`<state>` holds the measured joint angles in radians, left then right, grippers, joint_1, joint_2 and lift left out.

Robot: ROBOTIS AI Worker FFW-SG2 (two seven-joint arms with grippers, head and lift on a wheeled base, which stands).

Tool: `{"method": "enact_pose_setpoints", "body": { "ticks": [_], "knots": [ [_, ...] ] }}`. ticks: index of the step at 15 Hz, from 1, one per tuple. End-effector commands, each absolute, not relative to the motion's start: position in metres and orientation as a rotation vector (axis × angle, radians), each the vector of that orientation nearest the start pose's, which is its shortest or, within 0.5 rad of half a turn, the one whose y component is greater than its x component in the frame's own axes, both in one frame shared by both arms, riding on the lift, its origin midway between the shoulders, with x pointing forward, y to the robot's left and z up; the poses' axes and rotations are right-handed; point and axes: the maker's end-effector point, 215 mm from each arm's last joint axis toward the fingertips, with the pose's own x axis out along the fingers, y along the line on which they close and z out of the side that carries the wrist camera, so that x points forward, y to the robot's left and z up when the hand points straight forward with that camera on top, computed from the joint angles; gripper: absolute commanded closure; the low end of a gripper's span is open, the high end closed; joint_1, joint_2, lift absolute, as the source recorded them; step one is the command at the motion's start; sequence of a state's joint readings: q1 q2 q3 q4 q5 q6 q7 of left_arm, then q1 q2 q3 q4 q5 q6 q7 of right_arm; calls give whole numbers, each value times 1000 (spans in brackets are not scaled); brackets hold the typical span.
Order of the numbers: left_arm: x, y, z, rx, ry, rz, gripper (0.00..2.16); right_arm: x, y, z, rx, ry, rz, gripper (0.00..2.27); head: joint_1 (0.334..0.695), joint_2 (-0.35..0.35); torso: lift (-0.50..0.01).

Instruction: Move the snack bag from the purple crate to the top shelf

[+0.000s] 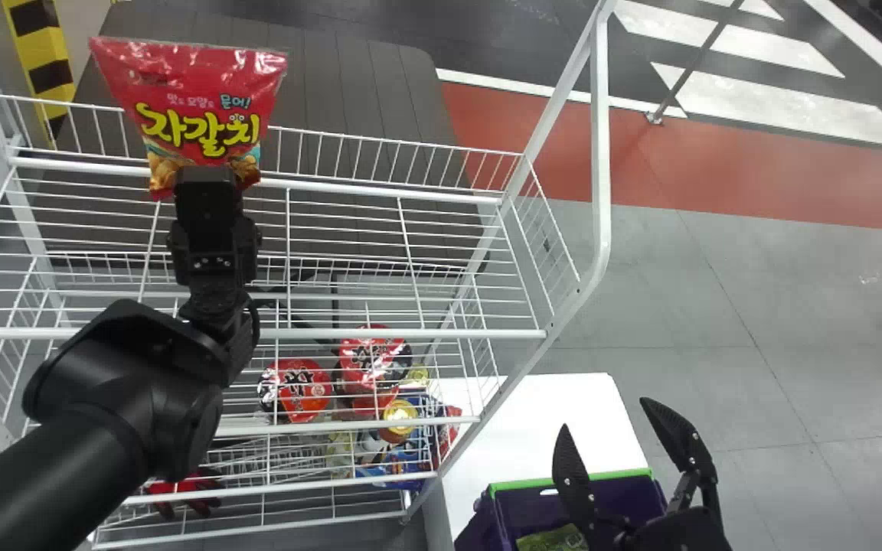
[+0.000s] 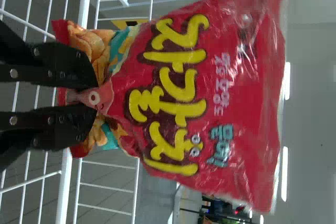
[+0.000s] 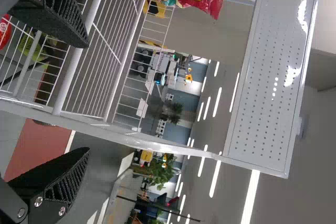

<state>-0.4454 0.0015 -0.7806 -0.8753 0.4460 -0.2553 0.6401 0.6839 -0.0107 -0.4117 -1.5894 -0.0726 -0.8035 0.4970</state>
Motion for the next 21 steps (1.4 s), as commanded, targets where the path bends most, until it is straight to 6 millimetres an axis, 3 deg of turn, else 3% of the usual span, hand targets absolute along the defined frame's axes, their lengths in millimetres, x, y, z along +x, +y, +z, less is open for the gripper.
{"method": "enact_pose_setpoints", "body": {
  "ticks": [1,7,8,15,19,21],
  "knots": [
    [630,43,-422,-30,143,62,1271,293,-336,-401,-259,-93,153,124,695,-345,0],
    [618,58,-436,64,154,109,1268,303,-331,-407,-263,-86,167,124,695,-330,0],
    [615,51,-435,67,169,100,1268,306,-326,-408,-263,-86,175,124,695,-326,0],
    [598,18,-388,136,167,29,1264,316,-323,-414,-256,-66,183,120,695,-346,0],
    [609,75,-400,69,258,70,1261,319,-317,-421,-253,-46,196,120,695,-345,0],
    [614,99,-397,45,259,104,1261,320,-313,-419,-256,-50,203,120,695,-302,0]
  ]
}}
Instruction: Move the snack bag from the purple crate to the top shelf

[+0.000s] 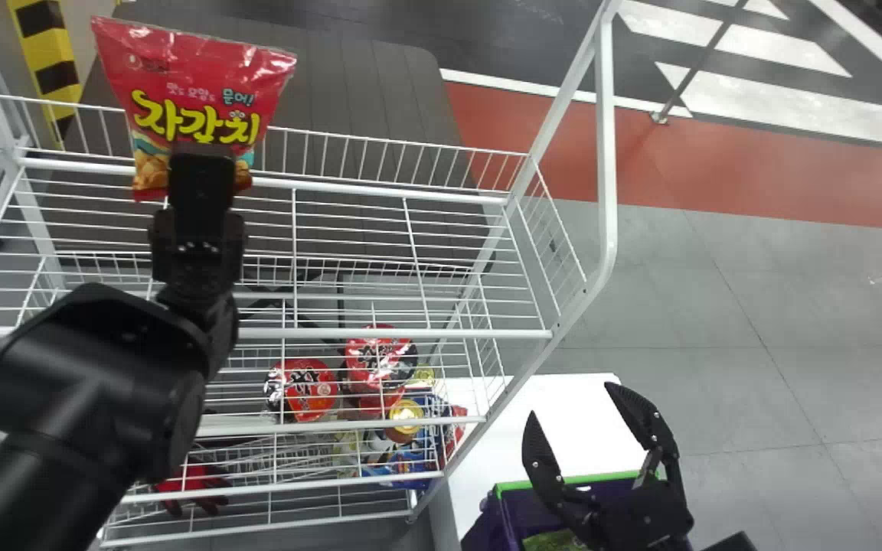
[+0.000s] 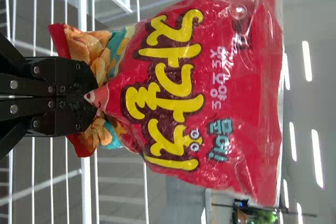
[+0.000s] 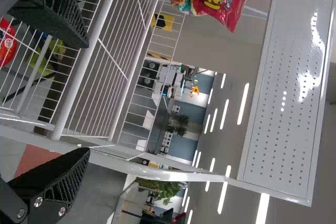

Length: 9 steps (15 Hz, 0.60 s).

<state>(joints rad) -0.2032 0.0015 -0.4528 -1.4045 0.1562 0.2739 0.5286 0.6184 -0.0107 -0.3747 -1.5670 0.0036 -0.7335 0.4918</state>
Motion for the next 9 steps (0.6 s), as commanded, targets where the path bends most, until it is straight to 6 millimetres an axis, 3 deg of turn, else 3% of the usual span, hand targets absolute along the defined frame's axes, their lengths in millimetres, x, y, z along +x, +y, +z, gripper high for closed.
{"method": "enact_pose_setpoints", "body": {
  "ticks": [1,4,9],
  "knots": [
    [618,112,-396,30,257,124,1264,321,-313,-418,-256,-49,203,120,695,-284,0],
    [624,147,-393,30,236,159,1261,319,-316,-419,-244,-34,198,120,695,-232,0],
    [618,178,-405,77,232,181,1261,319,-319,-416,-188,-2,183,120,695,-189,0]
  ]
}}
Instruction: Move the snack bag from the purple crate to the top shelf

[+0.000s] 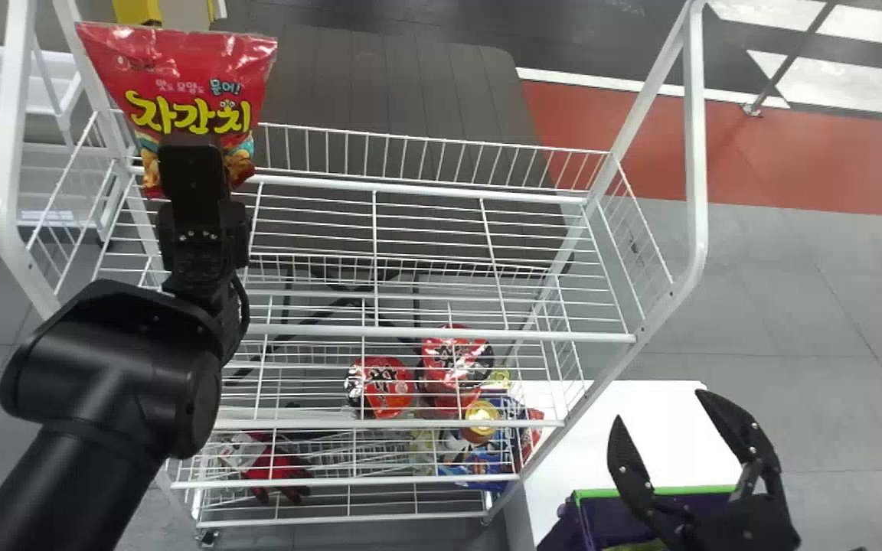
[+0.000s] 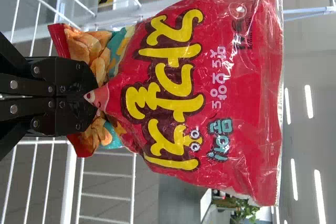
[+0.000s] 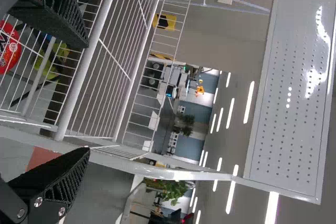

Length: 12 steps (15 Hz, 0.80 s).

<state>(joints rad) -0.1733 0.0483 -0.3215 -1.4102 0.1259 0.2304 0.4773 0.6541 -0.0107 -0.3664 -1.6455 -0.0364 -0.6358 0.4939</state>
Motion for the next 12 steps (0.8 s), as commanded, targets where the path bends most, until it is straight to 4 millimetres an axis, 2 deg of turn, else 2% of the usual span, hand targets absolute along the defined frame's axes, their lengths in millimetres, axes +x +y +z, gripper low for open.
{"method": "enact_pose_setpoints", "body": {
  "ticks": [1,10,12],
  "knots": [
    [616,180,-407,80,231,182,1261,318,-319,-412,-173,-1,181,120,695,-186,0],
    [599,187,-428,130,256,165,1244,314,-314,-410,-130,14,185,120,695,-158,0],
    [598,193,-432,123,264,165,1244,312,-314,-410,-133,11,184,120,695,-157,0]
  ]
}}
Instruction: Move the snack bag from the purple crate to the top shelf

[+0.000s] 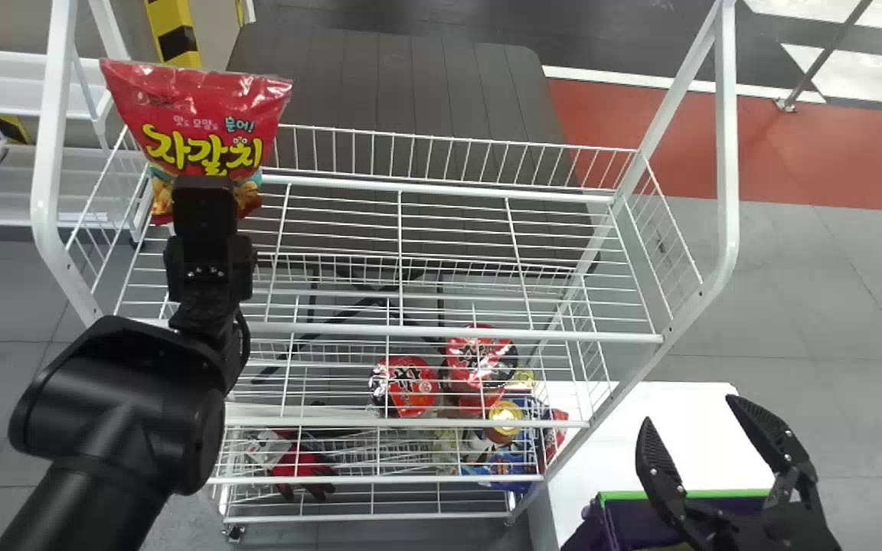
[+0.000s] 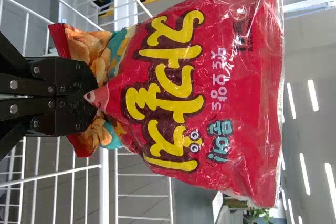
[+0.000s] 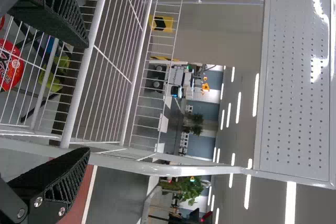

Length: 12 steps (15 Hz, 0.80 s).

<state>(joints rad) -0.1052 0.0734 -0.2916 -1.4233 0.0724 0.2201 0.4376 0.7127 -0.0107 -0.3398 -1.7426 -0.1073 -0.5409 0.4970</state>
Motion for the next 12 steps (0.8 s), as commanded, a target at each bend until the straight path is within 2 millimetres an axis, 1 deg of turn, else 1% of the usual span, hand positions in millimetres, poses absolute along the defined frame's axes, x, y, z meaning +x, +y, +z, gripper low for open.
{"method": "enact_pose_setpoints", "body": {
  "ticks": [1,4,5,6,10,12],
  "knots": [
    [598,194,-433,118,267,164,1210,311,-315,-410,-135,12,183,120,695,-156,0],
    [599,193,-435,115,271,154,1160,309,-318,-411,-140,13,178,120,695,-152,0],
    [601,192,-435,111,273,142,1092,307,-319,-412,-141,15,177,120,695,-153,0],
    [603,197,-433,109,271,149,1092,307,-320,-412,-142,13,176,120,695,-154,0],
    [605,195,-432,97,272,145,1065,307,-320,-411,-144,11,176,120,695,-153,0],
    [606,192,-433,88,277,137,826,307,-320,-412,-146,12,177,120,695,-154,0]
  ]
}}
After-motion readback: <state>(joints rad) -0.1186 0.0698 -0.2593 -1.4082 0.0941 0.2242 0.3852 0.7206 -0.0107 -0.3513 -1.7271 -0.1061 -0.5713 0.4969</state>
